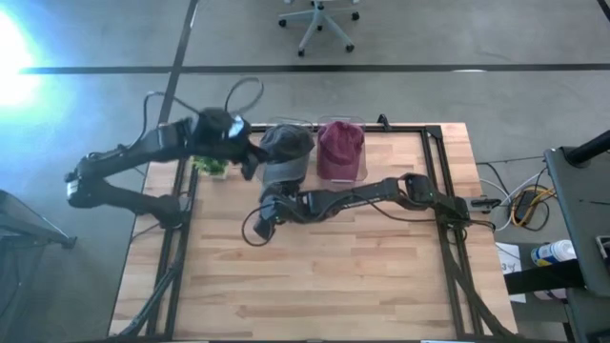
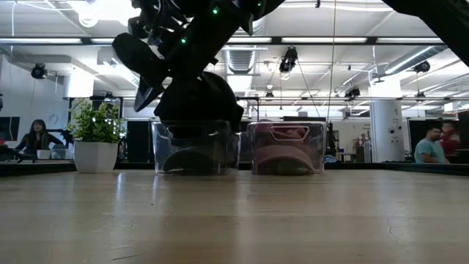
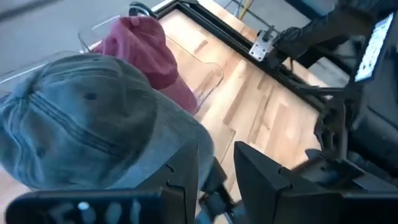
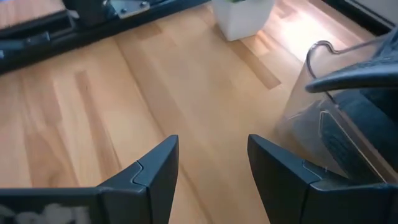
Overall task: Pick & Place hat
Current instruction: Put the black cap into the left transparent bin
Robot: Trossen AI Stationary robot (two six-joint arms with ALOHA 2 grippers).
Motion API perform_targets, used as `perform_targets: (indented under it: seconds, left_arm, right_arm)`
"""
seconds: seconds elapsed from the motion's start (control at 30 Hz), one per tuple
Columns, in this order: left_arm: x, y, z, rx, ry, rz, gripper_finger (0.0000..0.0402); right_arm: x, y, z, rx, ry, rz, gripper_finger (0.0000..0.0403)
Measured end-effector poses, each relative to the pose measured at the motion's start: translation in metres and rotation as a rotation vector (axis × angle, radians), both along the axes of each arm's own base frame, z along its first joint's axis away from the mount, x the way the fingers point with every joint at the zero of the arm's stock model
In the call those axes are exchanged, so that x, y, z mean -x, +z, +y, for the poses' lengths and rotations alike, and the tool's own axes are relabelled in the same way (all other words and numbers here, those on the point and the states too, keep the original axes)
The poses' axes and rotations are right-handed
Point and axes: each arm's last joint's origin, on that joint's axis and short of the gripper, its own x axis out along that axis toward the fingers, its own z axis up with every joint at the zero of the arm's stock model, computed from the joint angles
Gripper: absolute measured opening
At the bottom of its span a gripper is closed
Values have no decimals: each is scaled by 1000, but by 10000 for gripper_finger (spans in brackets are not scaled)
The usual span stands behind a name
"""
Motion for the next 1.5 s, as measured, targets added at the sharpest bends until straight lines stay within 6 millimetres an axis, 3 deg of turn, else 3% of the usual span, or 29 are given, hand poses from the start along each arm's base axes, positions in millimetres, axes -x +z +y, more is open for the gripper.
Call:
perform_targets:
  seconds: [0.2,0.5,0.77,1.0,1.2,1.4,1.5]
  left_arm:
    - [2,-25,41,164,-70,16,97]
    - [-28,-88,57,266,-185,173,97]
    - [-37,-108,65,226,-229,242,97]
    - [-40,-122,73,200,-178,321,97]
    - [-35,-122,71,190,-180,333,97]
    - [-25,-126,68,178,-143,363,97]
    - [-20,-127,65,192,-127,359,97]
  right_arm:
    - [0,0,3,58,29,23,187]
    - [1,0,8,84,59,36,187]
    - [9,20,28,139,151,43,187]
    - [18,24,25,149,135,107,187]
    - [31,34,25,166,127,163,187]
    - [48,56,29,143,123,130,187]
    - [61,69,16,85,50,74,187]
